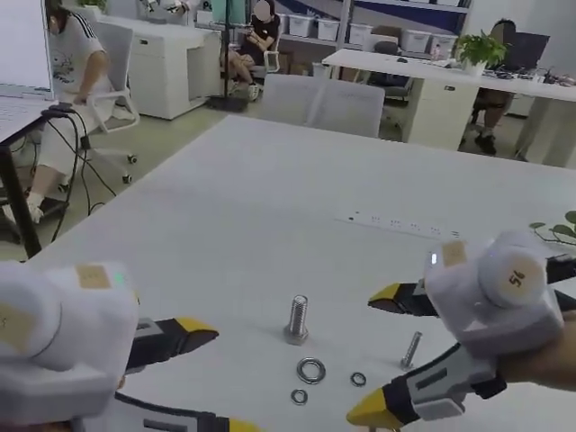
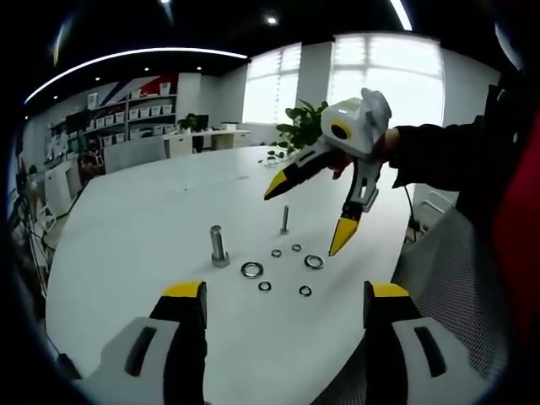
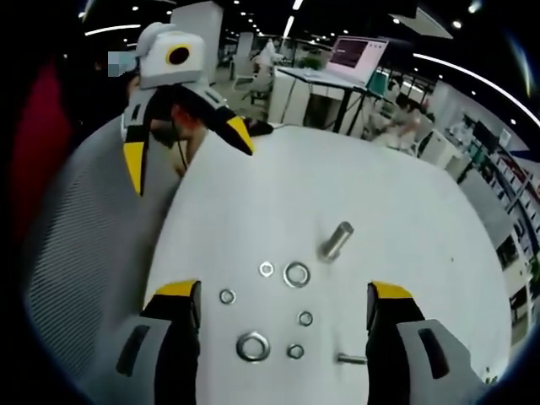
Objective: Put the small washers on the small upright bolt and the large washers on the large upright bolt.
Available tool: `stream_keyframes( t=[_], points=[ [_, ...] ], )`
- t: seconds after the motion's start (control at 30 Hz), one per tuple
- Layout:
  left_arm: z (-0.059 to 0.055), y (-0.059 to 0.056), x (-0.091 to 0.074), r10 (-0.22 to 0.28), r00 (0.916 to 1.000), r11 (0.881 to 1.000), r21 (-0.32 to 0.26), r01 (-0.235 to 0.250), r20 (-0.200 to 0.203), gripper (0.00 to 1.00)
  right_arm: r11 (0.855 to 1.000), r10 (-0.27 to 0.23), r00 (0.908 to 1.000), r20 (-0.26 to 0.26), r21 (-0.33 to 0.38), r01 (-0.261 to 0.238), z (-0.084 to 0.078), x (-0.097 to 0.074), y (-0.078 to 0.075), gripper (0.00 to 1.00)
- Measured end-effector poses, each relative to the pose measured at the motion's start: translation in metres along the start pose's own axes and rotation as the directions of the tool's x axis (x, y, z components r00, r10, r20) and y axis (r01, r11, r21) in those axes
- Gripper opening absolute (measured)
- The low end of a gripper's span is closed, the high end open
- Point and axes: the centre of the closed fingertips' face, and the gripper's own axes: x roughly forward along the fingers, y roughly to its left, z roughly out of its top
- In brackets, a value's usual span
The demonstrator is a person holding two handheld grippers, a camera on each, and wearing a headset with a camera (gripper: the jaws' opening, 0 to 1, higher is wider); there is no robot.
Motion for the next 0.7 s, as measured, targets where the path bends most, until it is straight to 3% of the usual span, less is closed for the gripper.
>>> stream_keyframes(
  t=[0.23, 0.5, 0.6, 0.7],
  points=[
    [-0.002, 0.013, -0.007, 0.036, 0.9992, 0.999, 0.012, -0.036, 0.019, 0.69, 1.0, 0.024, 0.9993, -0.028, -0.005, -0.024, -0.002, 0.01, -0.003, 0.79],
    [-0.003, 0.035, -0.015, 0.081, 0.9922, 0.996, 0.027, -0.084, 0.095, 0.65, 0.999, 0.037, 0.9974, -0.062, 0.001, -0.037, -0.01, 0.017, -0.01, 0.77],
    [-0.001, 0.037, -0.015, 0.079, 0.9877, 0.997, 0.002, -0.08, 0.135, 0.63, 0.999, 0.042, 0.9966, -0.071, 0.001, -0.042, -0.011, 0.019, -0.011, 0.77],
    [0.0, 0.036, -0.015, 0.085, 0.9856, 0.996, 0.011, -0.088, 0.146, 0.61, 0.999, 0.049, 0.9956, -0.08, -0.001, -0.049, -0.012, 0.02, -0.012, 0.77]
  ],
)
